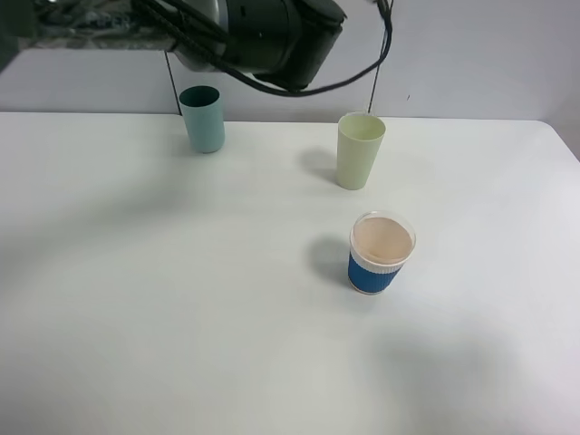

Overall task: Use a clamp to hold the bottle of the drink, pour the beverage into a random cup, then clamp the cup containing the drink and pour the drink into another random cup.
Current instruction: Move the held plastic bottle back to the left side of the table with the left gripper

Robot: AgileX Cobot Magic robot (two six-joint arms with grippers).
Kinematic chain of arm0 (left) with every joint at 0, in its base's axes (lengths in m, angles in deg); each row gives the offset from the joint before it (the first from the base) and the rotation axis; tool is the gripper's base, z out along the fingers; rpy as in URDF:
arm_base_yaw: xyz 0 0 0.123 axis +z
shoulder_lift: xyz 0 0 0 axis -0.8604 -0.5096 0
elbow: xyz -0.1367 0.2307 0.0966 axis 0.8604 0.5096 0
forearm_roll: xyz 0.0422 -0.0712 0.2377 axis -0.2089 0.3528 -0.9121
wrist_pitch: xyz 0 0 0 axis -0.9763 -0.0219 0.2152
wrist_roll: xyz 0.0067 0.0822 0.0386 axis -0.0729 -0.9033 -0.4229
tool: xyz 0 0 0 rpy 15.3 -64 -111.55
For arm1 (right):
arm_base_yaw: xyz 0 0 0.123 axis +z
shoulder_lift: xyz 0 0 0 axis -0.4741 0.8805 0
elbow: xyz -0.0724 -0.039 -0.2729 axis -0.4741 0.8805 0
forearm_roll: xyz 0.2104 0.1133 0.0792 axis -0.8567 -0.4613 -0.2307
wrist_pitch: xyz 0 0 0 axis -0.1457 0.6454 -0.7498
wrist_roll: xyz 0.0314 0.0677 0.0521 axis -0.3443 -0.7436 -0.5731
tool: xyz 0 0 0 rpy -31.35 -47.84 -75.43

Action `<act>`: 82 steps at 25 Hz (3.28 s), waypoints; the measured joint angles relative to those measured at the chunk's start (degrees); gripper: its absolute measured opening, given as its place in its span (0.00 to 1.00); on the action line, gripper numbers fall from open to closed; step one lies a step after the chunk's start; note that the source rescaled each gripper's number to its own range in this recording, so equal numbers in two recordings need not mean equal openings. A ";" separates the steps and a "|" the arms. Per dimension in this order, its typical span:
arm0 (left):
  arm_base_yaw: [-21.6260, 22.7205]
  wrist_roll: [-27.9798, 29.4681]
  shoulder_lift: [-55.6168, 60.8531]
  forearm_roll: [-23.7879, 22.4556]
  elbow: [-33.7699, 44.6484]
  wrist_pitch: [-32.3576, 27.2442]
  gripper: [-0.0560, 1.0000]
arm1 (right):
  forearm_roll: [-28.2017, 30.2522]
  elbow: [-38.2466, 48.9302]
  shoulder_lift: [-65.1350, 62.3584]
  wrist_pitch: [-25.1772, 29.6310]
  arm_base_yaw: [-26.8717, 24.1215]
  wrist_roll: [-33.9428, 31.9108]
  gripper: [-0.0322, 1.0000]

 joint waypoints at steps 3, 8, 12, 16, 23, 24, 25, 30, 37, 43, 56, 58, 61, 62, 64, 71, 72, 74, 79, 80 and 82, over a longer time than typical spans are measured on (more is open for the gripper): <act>0.00 7.63 2.44 0.84 0.00 0.06 0.05 | 0.00 0.00 0.00 0.00 0.00 0.00 1.00; 0.00 11.87 5.20 1.60 0.24 -2.10 0.05 | 0.00 0.00 0.00 0.00 0.00 0.00 1.00; 0.00 12.56 8.19 2.47 4.35 -9.85 0.05 | 0.00 0.00 0.00 0.00 0.00 0.00 1.00; 0.02 12.83 11.88 1.90 11.64 -21.05 0.05 | 0.00 0.00 0.00 0.00 0.00 0.00 1.00; 1.98 17.73 18.34 -3.62 25.07 -35.73 0.05 | 0.00 0.00 0.00 0.00 0.00 0.00 1.00; 2.43 20.38 19.11 -4.26 26.90 -36.73 0.05 | 0.00 0.00 0.00 0.00 0.00 0.00 1.00; 2.87 23.60 20.00 -4.93 28.70 -37.40 0.05 | 0.00 0.00 0.00 0.00 0.00 0.00 1.00; 6.40 43.93 24.43 -10.44 37.34 -38.91 0.05 | 0.00 0.00 0.00 0.00 0.00 0.00 1.00; 13.31 77.22 30.77 -39.65 50.92 -39.25 0.05 | 0.00 0.00 0.00 0.00 0.00 0.00 1.00; 19.62 102.13 33.37 -62.10 60.21 -36.26 0.05 | 0.00 0.00 0.00 0.00 0.00 0.00 1.00; 29.50 102.00 32.77 -69.36 73.70 -28.79 0.05 | 0.00 0.00 0.00 0.00 0.00 0.00 1.00; 30.70 101.18 31.68 -69.92 75.54 -25.89 0.05 | 0.00 0.00 0.00 0.00 0.00 0.00 1.00; 31.55 101.11 29.34 -70.40 76.75 -23.19 0.05 | 0.00 0.00 0.00 0.00 0.00 0.00 1.00; 31.55 101.21 28.51 -70.84 76.86 -22.71 0.05 | 0.00 0.00 0.00 0.00 0.00 0.00 1.00; 31.55 101.49 26.90 -71.49 77.00 -21.90 0.05 | 0.00 0.00 0.00 0.00 0.00 0.00 1.00; 31.55 105.12 21.46 -74.09 77.06 -18.43 0.05 | 0.00 0.00 0.00 0.00 0.00 0.00 1.00; 31.55 105.86 20.80 -74.97 77.06 -17.58 0.05 | 0.00 0.00 0.00 0.00 0.00 0.00 1.00; 31.55 107.67 19.62 -76.26 77.06 -15.87 0.05 | 0.00 0.00 0.00 0.00 0.00 0.00 1.00; 31.55 111.33 18.36 -79.14 77.06 -13.06 0.05 | 0.00 0.00 0.00 0.00 0.00 0.00 1.00; 31.55 111.45 18.34 -79.55 77.06 -12.95 0.05 | 0.00 0.00 0.00 0.00 0.00 0.00 1.00; 31.55 111.59 18.34 -80.14 77.06 -12.88 0.05 | 0.00 0.00 0.00 0.00 0.00 0.00 1.00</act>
